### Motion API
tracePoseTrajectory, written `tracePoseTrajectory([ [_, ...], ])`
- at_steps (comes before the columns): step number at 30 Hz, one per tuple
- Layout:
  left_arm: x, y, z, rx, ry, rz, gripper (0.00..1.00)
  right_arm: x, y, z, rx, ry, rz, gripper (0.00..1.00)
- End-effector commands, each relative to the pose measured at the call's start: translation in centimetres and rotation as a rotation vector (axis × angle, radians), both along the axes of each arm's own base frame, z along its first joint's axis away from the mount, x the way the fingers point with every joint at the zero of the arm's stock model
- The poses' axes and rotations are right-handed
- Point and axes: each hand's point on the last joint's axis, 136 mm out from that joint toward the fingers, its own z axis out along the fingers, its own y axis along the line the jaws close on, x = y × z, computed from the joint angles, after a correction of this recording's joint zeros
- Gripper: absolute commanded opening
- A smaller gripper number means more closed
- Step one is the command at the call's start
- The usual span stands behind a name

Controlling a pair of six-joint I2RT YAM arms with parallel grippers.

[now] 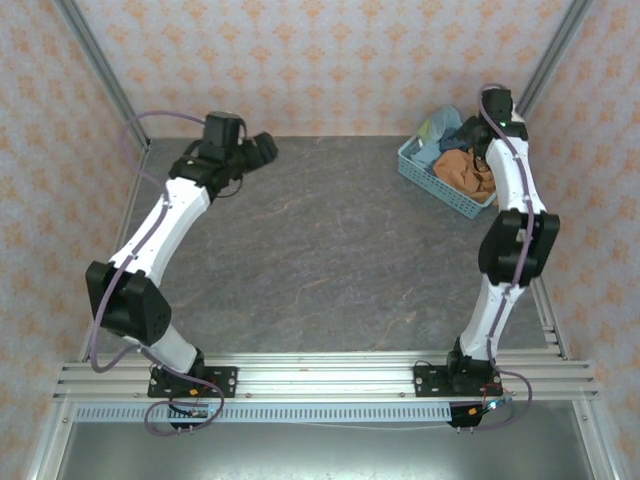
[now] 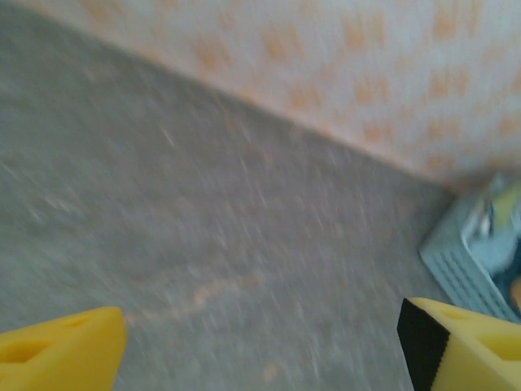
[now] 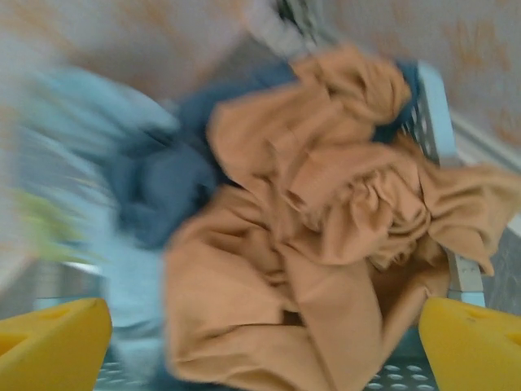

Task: Fold and stack the t-shirts

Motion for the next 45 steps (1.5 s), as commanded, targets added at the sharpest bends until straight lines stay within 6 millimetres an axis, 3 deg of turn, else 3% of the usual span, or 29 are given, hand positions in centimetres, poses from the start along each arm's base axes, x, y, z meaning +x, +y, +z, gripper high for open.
tracePoseTrajectory([
  [1, -2.2, -3.6, 1.9, -0.092, 0.024, -0.115, 0.86, -2.5, -0.1, -3.7, 0.074, 0.226, 0.023, 0.98],
  [5, -3.2, -5.3, 0.8, -0.088, 0.055, -0.149, 0.81, -0.4, 0.1, -7.9, 0.131, 0.291, 0.071, 0.92],
  [9, -3.9, -5.4, 0.3, -0.094, 0.068, -0.144, 0.75, 1.1, 0.4, -10.2, 0.171, 0.291, 0.072, 0.78],
  [11, -4.1, -5.2, 0.3, -0.091, 0.069, -0.142, 0.72, 1.7, 0.5, -10.4, 0.183, 0.271, 0.066, 0.61],
  [13, -4.3, -5.0, 0.3, -0.083, 0.071, -0.137, 0.67, 2.1, 0.3, -9.4, 0.179, 0.236, 0.055, 0.35],
  [14, -4.3, -4.9, 0.5, -0.080, 0.070, -0.137, 0.65, 2.3, 0.2, -8.2, 0.168, 0.204, 0.048, 0.20],
  [16, -4.5, -4.8, 0.6, -0.077, 0.069, -0.135, 0.60, 2.5, -0.4, -4.6, 0.120, 0.114, 0.024, 0.04],
  [21, -4.7, -4.5, 0.3, -0.069, 0.076, -0.125, 0.53, 0.9, -1.1, 7.5, -0.058, -0.141, -0.044, 0.00],
  [25, -4.5, -4.6, -0.4, -0.072, 0.087, -0.122, 0.51, -1.5, 0.5, 16.0, -0.157, -0.317, -0.066, 0.00],
  [28, -4.3, -4.6, -0.7, -0.067, 0.097, -0.117, 0.50, -2.8, 2.9, 21.3, -0.187, -0.446, -0.036, 0.00],
  [31, -4.1, -4.0, -0.7, -0.036, 0.101, -0.095, 0.50, -4.8, 6.4, 26.7, -0.209, -0.569, 0.017, 0.00],
  [33, -4.1, -3.0, -0.5, 0.006, 0.102, -0.056, 0.51, -6.3, 10.0, 29.7, -0.223, -0.633, 0.076, 0.00],
  [35, -4.2, -2.1, 0.0, 0.042, 0.096, -0.027, 0.55, -7.5, 13.8, 31.1, -0.212, -0.668, 0.152, 0.00],
  [38, -4.7, -0.1, 0.9, 0.110, 0.091, 0.048, 0.57, -9.0, 20.5, 29.6, -0.144, -0.635, 0.270, 0.00],
  [40, -5.3, 1.5, 1.3, 0.153, 0.096, 0.100, 0.59, -9.7, 25.1, 26.6, -0.086, -0.573, 0.346, 0.00],
  [42, -5.9, 3.2, 1.3, 0.189, 0.109, 0.150, 0.63, -10.6, 30.9, 21.5, -0.016, -0.481, 0.450, 0.00],
  [45, -7.2, 5.4, 0.8, 0.211, 0.152, 0.201, 0.66, -12.5, 38.7, 14.0, 0.109, -0.329, 0.632, 0.40],
])
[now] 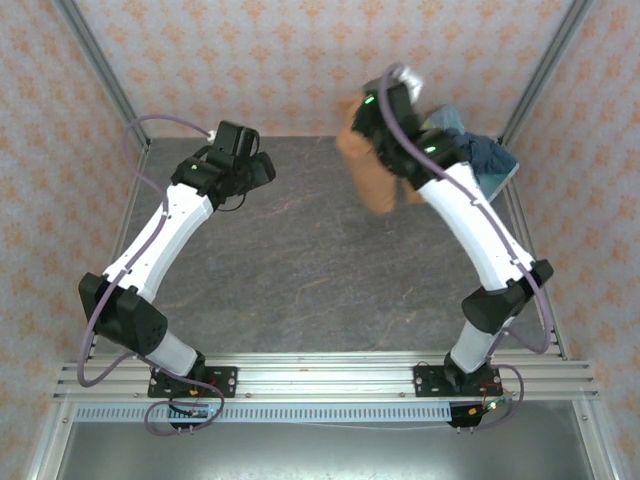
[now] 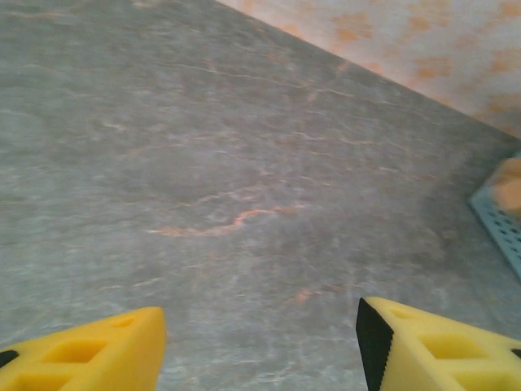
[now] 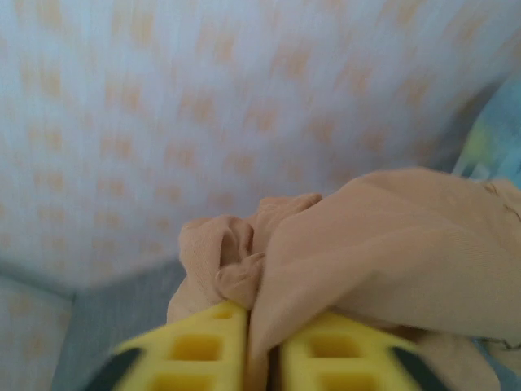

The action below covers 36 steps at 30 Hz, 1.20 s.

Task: Fold and stack the t-shirts

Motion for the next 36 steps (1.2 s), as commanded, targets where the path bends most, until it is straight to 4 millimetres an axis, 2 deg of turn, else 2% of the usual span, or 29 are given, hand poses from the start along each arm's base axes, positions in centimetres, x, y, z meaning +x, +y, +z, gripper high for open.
tracePoseTrajectory([
  [1, -2.6, 4.2, 0.5, 0.092, 0.039, 0.105, 0.67, -2.0, 7.2, -8.6, 0.053, 0.220, 0.162, 0.51],
  [2, -3.1, 4.5, 0.1, 0.094, 0.051, 0.108, 0.68, -2.6, 9.1, -10.9, 0.065, 0.291, 0.232, 0.55],
  [4, -4.0, 4.6, -0.6, 0.089, 0.068, 0.093, 0.69, -3.4, 9.9, -14.0, 0.041, 0.385, 0.271, 0.61],
  [6, -4.8, 3.7, -1.6, 0.047, 0.094, 0.052, 0.71, -3.3, 8.8, -15.4, -0.002, 0.410, 0.259, 0.65],
  [9, -5.8, 1.6, -4.1, -0.042, 0.151, -0.015, 0.74, -2.2, 5.2, -17.4, -0.016, 0.435, 0.192, 0.68],
  [11, -6.6, -0.2, -6.1, -0.092, 0.203, -0.049, 0.75, -1.2, 2.1, -19.5, -0.010, 0.487, 0.126, 0.68],
  [14, -7.4, -3.0, -9.2, -0.146, 0.287, -0.074, 0.76, 0.1, -1.3, -23.4, 0.015, 0.583, 0.065, 0.68],
  [16, -7.9, -5.1, -11.5, -0.198, 0.338, -0.090, 0.76, 0.7, -2.4, -26.5, 0.034, 0.668, 0.056, 0.68],
  [18, -8.6, -6.3, -13.8, -0.204, 0.394, -0.084, 0.73, 1.1, -2.7, -28.9, 0.037, 0.741, 0.062, 0.67],
  [19, -9.0, -6.4, -14.9, -0.185, 0.427, -0.070, 0.70, 1.1, -2.7, -30.5, 0.031, 0.785, 0.062, 0.66],
  [22, -10.1, -6.0, -17.9, -0.133, 0.510, -0.034, 0.66, 1.2, -1.4, -33.0, 0.067, 0.842, 0.088, 0.62],
  [27, -11.5, -6.2, -21.1, -0.136, 0.590, -0.027, 0.63, 0.1, -0.8, -35.8, 0.091, 0.906, 0.058, 0.56],
  [29, -12.3, -6.6, -21.8, -0.123, 0.615, -0.047, 0.63, -0.3, -1.0, -36.5, 0.103, 0.913, 0.040, 0.49],
  [30, -12.7, -6.7, -22.2, -0.115, 0.627, -0.058, 0.62, -0.4, -1.2, -36.6, 0.101, 0.914, 0.031, 0.42],
  [32, -13.6, -7.2, -22.9, -0.096, 0.654, -0.091, 0.61, -0.6, -1.7, -36.4, 0.092, 0.905, 0.016, 0.20],
  [34, -14.4, -7.9, -23.5, -0.084, 0.677, -0.122, 0.60, -0.6, -2.3, -35.6, 0.091, 0.886, -0.002, 0.06],
  [35, -14.8, -8.2, -24.0, -0.073, 0.690, -0.141, 0.56, -0.6, -2.5, -34.9, 0.097, 0.870, -0.007, 0.01],
  [36, -15.1, -8.4, -24.3, -0.061, 0.703, -0.155, 0.48, -0.6, -2.8, -34.2, 0.099, 0.857, -0.013, 0.00],
])
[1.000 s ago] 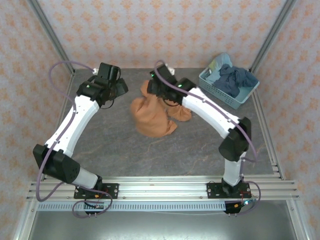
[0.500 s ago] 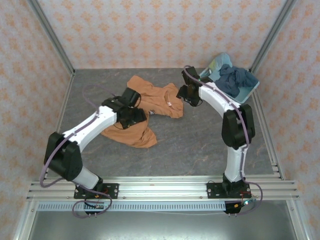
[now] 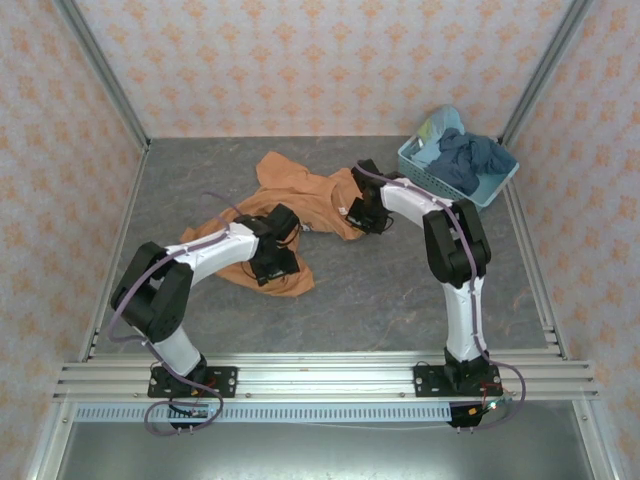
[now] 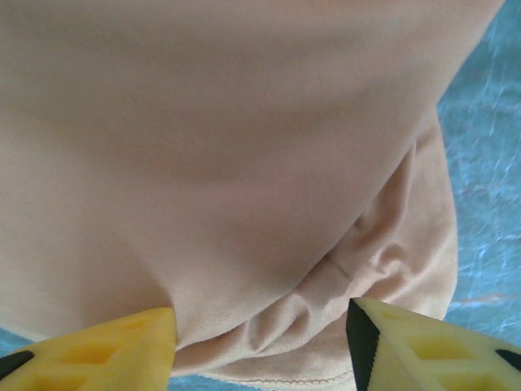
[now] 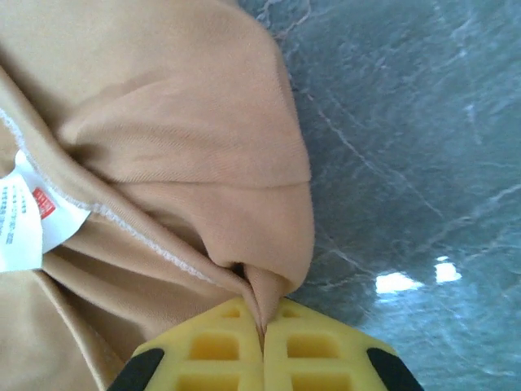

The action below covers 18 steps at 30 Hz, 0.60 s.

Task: Fold and stack the t-shirts

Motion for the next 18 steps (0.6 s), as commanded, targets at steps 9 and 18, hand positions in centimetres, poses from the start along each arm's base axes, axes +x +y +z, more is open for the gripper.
tracePoseTrajectory([
  [9, -2.6, 5.1, -0.9, 0.290, 0.063, -0.065, 0.00, -2.3, -4.8, 8.8, -0.092, -0.167, -0.054, 0.00],
  [18, 2.9, 0.3, 11.5, -0.016, -0.296, 0.012, 0.62, -6.4, 0.3, 12.8, 0.130, -0.210, 0.112, 0.00],
])
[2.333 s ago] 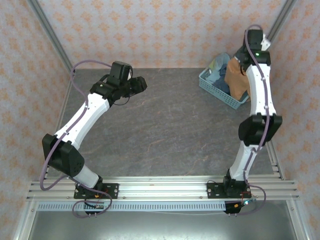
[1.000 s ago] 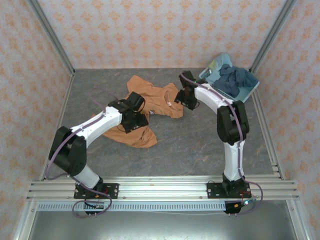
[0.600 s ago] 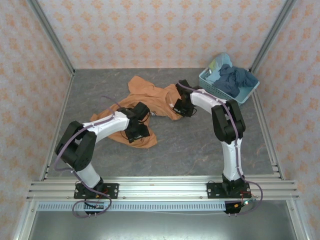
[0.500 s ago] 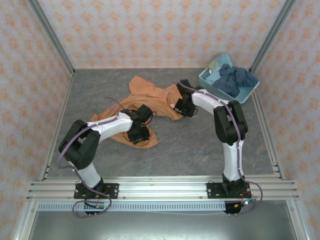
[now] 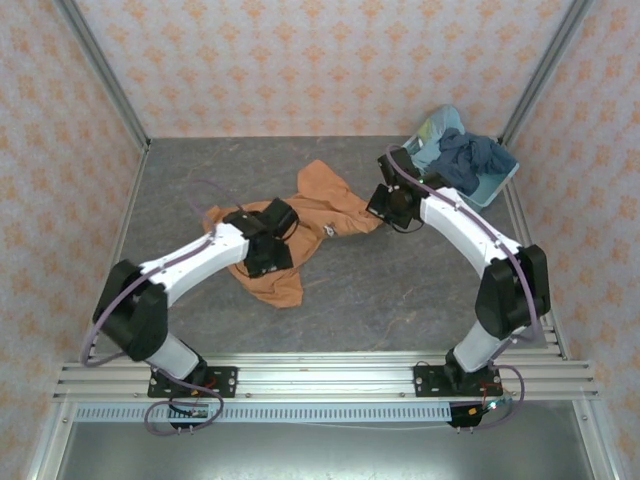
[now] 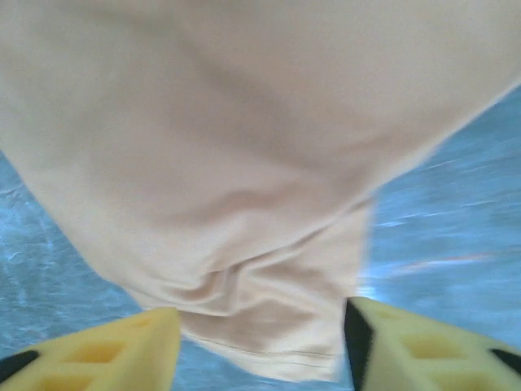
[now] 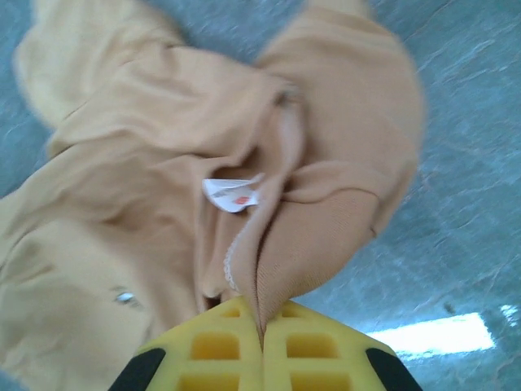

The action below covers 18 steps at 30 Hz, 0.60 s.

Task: Fold and stack the t-shirts

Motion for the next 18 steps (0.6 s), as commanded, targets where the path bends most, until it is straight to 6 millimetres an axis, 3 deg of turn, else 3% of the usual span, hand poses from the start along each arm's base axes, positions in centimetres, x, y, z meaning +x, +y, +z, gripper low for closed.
tracePoseTrajectory([
  [1, 2.6, -1.9, 5.2, -0.129, -0.137, 0.046, 0.62, -2.8, 5.6, -0.4, 0.136, 0.059, 0.174, 0.00],
  [4, 3.8, -3.1, 6.2, -0.176, -0.135, 0.090, 0.62, -5.7, 12.1, -0.3, 0.264, 0.112, 0.318, 0.00],
  [6, 4.1, -2.1, 6.7, -0.137, -0.152, 0.137, 0.60, -8.0, 16.0, 0.0, 0.351, 0.150, 0.419, 0.00],
  [8, 3.7, -0.1, 7.2, -0.063, -0.179, 0.200, 0.59, -9.6, 18.3, -0.2, 0.425, 0.212, 0.483, 0.14],
  [9, 3.5, 0.9, 7.4, -0.031, -0.194, 0.227, 0.58, -10.0, 18.9, -0.4, 0.452, 0.242, 0.500, 0.27],
  [11, 3.1, 1.7, 7.3, -0.014, -0.206, 0.242, 0.57, -10.1, 18.0, -1.1, 0.433, 0.270, 0.488, 0.44],
  [13, 2.9, 1.2, 6.5, -0.030, -0.190, 0.220, 0.58, -9.0, 15.2, -1.5, 0.405, 0.263, 0.413, 0.56],
  [15, 2.7, 0.0, 5.6, -0.037, -0.164, 0.169, 0.59, -7.6, 11.6, -1.6, 0.391, 0.242, 0.311, 0.63],
  [18, 2.4, -3.1, 4.2, -0.016, -0.123, 0.043, 0.61, -5.7, 5.7, -2.3, 0.362, 0.228, 0.159, 0.64],
])
